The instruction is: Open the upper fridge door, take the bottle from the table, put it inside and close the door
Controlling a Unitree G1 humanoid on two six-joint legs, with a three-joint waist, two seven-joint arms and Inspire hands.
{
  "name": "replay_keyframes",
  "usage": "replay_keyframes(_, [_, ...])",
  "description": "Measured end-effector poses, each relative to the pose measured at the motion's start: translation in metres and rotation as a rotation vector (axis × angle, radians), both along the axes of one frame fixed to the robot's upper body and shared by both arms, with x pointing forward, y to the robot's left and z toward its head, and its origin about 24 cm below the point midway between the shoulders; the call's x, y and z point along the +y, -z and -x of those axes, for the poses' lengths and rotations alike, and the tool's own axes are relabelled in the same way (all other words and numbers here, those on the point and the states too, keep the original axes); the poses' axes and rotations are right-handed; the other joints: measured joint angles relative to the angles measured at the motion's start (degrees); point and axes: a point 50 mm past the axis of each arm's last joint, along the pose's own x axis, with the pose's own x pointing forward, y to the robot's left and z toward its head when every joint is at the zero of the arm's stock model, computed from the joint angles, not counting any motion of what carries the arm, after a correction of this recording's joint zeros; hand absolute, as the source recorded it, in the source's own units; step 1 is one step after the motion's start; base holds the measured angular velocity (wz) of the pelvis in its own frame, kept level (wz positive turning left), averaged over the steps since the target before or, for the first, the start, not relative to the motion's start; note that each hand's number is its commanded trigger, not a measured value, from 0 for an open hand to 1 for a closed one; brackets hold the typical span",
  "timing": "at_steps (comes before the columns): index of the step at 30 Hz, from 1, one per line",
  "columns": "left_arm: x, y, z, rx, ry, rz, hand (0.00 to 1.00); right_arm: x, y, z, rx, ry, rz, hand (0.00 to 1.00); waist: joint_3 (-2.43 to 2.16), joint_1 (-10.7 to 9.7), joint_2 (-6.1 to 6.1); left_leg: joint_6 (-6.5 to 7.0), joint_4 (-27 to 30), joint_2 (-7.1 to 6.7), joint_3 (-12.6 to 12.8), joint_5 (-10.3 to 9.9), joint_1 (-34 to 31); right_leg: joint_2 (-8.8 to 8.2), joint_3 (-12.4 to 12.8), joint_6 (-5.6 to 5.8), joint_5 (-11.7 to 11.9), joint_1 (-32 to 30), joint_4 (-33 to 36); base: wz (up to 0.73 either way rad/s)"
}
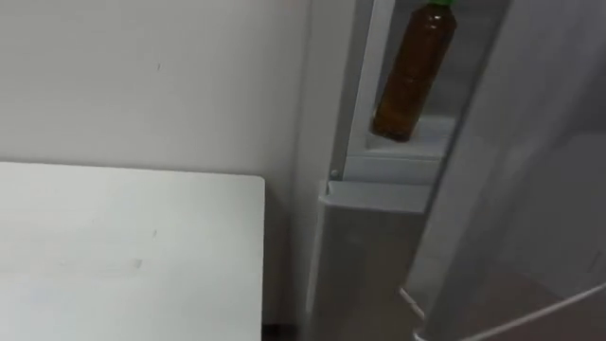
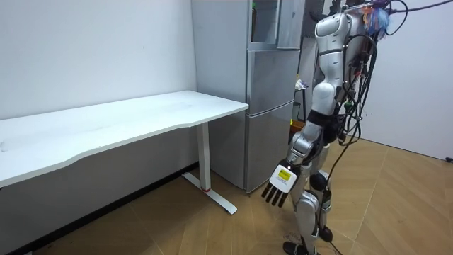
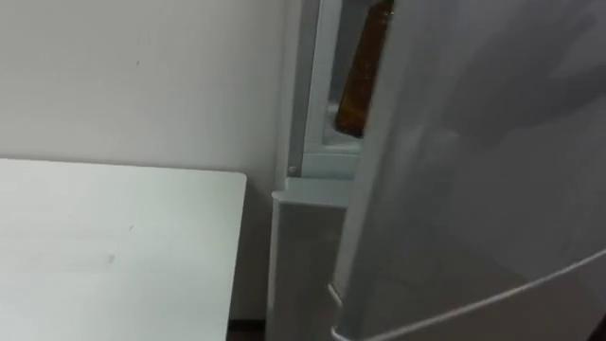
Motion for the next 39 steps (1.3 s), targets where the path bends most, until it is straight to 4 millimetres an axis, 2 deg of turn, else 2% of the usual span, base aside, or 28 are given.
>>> replay_keyframes(2, [-0.002, 0.001, -0.002, -0.002, 0.005, 0.004, 0.0, 0.004, 0.002, -0.003, 0.017, -0.028, 0.003, 0.0, -0.11, 0.4, 0.45, -0.01, 0.0, 0.06, 0.1, 0.0, 0.0, 0.05, 0.0, -0.07, 0.0, -0.1, 0.0, 0.0])
replay_keyframes(7, [-0.003, 0.001, -0.003, -0.002, 0.003, 0.002, 0.0, 0.01, 0.005, -0.007, 0.044, -0.073, 0.018, 0.0, 0.11, 1.1, 1.16, -0.03, 0.1, 0.08, 0.0, 0.0, -0.1, 0.07, -0.1, -0.09, 0.1, -0.4, 0.1, 0.0])
replay_keyframes(18, [-0.001, 0.001, -0.001, 0.01, 0.001, -0.011, 0.0, 0.021, 0.007, -0.014, 0.077, -0.147, 0.04, 0.0, -0.01, 2.0, 0.11, -0.02, 0.1, 0.07, 0.0, 0.0, -0.5, 0.04, -0.2, -0.09, 0.1, -0.4, 0.0, 0.0])
replay_keyframes(29, [-0.001, 0.001, -0.001, 0.011, 0.003, -0.011, 0.0, 0.034, 0.005, -0.023, 0.086, -0.24, 0.073, 0.0, 0.17, 2.1, 0.35, -0.02, 0.2, 0.04, -0.5, 0.0, -0.9, 0.04, -0.5, -0.06, 0.1, -0.2, -0.1, 0.01])
replay_keyframes(39, [-0.003, 0.001, -0.001, 0.017, 0.027, -0.01, 0.0, 0.041, 0.005, -0.027, 0.124, -0.308, 0.123, 0.0, 0.17, 3.6, 0.74, -0.02, 0.2, 0.03, -0.5, 0.0, -0.9, 0.03, -0.5, -0.06, 0.1, -0.1, -0.2, 0.0])
